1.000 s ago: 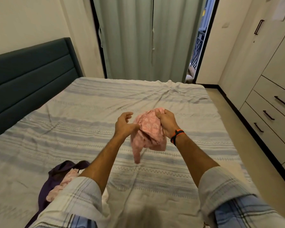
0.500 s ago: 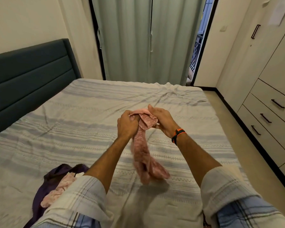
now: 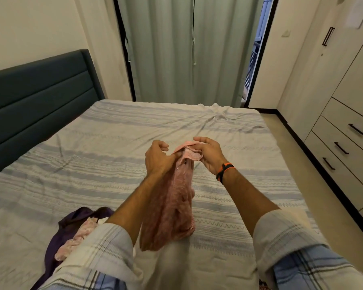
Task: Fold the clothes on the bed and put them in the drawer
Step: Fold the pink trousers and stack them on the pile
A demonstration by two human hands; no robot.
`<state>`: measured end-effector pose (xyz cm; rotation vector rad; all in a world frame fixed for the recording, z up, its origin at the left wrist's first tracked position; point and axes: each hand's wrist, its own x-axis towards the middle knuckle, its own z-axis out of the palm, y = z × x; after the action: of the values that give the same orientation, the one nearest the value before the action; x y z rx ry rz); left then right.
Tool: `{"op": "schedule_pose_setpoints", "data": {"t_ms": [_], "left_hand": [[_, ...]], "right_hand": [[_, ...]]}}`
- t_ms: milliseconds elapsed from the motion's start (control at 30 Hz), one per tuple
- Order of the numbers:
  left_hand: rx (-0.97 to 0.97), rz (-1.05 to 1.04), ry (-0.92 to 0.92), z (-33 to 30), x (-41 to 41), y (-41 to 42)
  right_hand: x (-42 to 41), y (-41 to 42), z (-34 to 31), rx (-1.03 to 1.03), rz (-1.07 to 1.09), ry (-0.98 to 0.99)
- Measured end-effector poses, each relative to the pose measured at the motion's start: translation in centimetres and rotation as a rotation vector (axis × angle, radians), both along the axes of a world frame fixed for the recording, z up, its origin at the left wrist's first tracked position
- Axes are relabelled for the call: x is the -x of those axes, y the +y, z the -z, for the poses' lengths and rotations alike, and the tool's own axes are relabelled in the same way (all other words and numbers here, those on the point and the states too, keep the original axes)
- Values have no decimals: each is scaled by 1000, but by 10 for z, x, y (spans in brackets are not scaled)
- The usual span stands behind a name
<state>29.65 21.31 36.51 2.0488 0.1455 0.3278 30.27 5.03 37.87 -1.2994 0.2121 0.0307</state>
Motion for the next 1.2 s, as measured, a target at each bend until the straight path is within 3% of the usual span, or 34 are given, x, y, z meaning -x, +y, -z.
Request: {"op": "schedule_pose_setpoints", "data": {"t_ms": [367, 467, 533, 667, 733, 867, 1000, 1200], "left_hand": [[70, 379, 87, 9, 8, 5], [61, 351, 30, 8, 10, 1], [7, 262, -31, 4, 10, 0], [-9, 161, 1, 0, 11, -2], [101, 162, 86, -3, 7, -2], [546, 252, 279, -15, 8, -4], [615, 282, 271, -27, 14, -6], [501, 267, 170, -15, 6, 7]], "right_hand": [[3, 13, -5, -212, -54, 85], [4, 11, -5, -220, -72, 91], [9, 10, -4, -131, -88, 98], [11, 6, 3, 339, -79, 79], [11, 5, 5, 354, -54, 45], [13, 4, 8, 436, -139, -36], [18, 12, 9, 711, -179, -178], [12, 27, 8, 780, -164, -203]]}}
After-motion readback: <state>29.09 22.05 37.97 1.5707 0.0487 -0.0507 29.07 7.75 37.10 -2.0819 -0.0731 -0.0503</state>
